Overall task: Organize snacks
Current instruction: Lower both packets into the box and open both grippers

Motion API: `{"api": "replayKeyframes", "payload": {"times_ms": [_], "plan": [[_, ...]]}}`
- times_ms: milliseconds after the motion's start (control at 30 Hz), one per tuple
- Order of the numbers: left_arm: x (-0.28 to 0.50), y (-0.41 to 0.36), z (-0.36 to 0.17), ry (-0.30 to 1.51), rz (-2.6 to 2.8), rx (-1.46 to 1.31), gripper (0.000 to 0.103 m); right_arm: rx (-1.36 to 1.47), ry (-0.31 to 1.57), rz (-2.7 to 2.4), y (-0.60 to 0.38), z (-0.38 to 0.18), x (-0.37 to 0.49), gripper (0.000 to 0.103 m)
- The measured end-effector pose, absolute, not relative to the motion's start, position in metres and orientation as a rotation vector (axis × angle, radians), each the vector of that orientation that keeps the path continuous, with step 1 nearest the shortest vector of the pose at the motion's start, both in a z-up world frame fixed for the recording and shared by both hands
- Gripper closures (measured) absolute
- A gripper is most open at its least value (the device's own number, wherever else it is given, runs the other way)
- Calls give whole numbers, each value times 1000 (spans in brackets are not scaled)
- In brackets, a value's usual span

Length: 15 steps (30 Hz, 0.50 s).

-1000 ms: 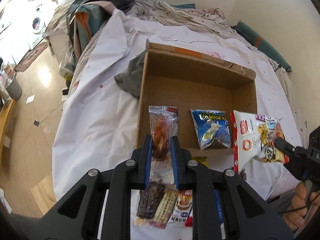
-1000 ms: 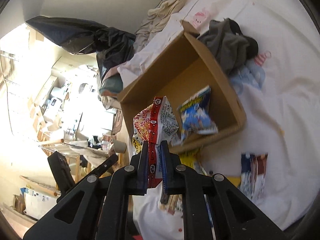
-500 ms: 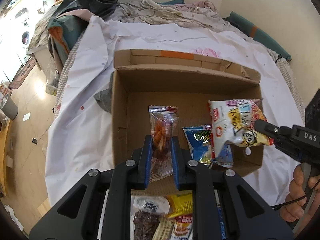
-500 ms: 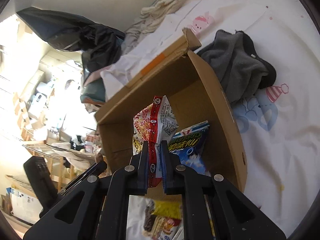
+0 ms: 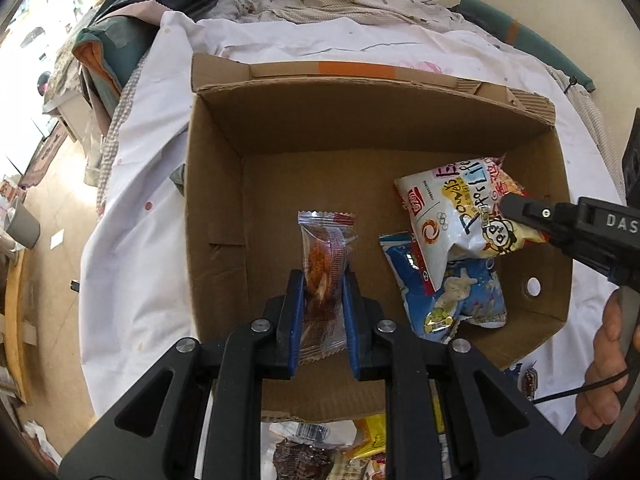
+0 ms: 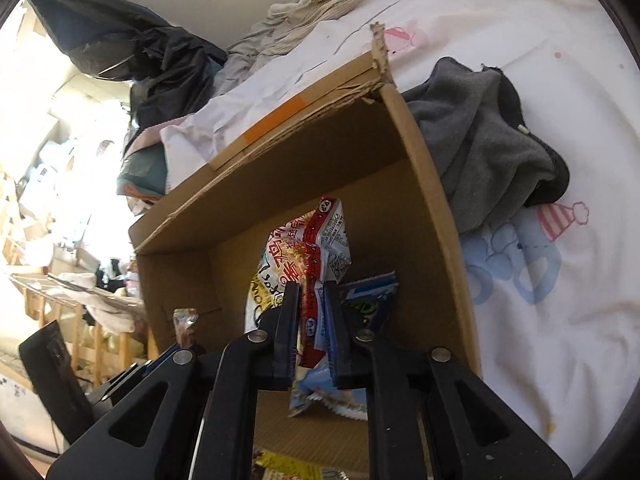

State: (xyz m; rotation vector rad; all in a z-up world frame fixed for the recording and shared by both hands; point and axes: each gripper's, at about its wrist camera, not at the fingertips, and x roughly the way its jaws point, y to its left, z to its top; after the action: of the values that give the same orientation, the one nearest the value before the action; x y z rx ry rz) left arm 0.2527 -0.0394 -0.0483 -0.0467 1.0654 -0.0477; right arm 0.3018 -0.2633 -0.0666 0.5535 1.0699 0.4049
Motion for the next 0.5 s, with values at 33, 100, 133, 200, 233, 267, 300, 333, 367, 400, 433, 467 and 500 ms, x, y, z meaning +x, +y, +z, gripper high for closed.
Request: {"api": "replayKeyframes", "payload": {"times_ms": [33,100,133,200,233,267,300,333,367,400,433,467,500], "plan": [[253,-39,-48,1066,-48,-49,86,549,1070,399,-264,-67,302,87],[253,-39,-47,1064,-44,-51,85,543,1067,395,-265,-66,302,87],[253,-38,-46,1061,-43,-55,85,537,1062,396,-265,-65,302,86],[253,-38,-44,1053,-45,-59,85,506,1053,391,-264,-62,300,86],[253,-39,-43,1050,-45,-57,85,504,1051,393,-264,-61,300,86],[253,-39,-42,1048,-48,-59,85,505,1049,395,-263,-60,300,86],[253,-39,-41,1048,-54,-63,85,500,1048,392,-263,-59,300,85],[253,-39,-41,1049,-55,-64,85,494,1044,392,-262,-56,300,85],[252,-39,-41,1048,-56,-65,85,502,1044,408,-262,-55,300,85],[251,-39,-40,1046,-56,-65,85,508,1049,426,-261,-54,300,84],[251,-39,-40,1046,-55,-62,85,503,1050,432,-260,-52,300,82],[250,-39,-40,1046,-54,-60,85,494,1045,430,-259,-51,299,80],[249,-39,-40,1046,-53,-59,85,479,1036,425,-258,-47,297,71]]}}
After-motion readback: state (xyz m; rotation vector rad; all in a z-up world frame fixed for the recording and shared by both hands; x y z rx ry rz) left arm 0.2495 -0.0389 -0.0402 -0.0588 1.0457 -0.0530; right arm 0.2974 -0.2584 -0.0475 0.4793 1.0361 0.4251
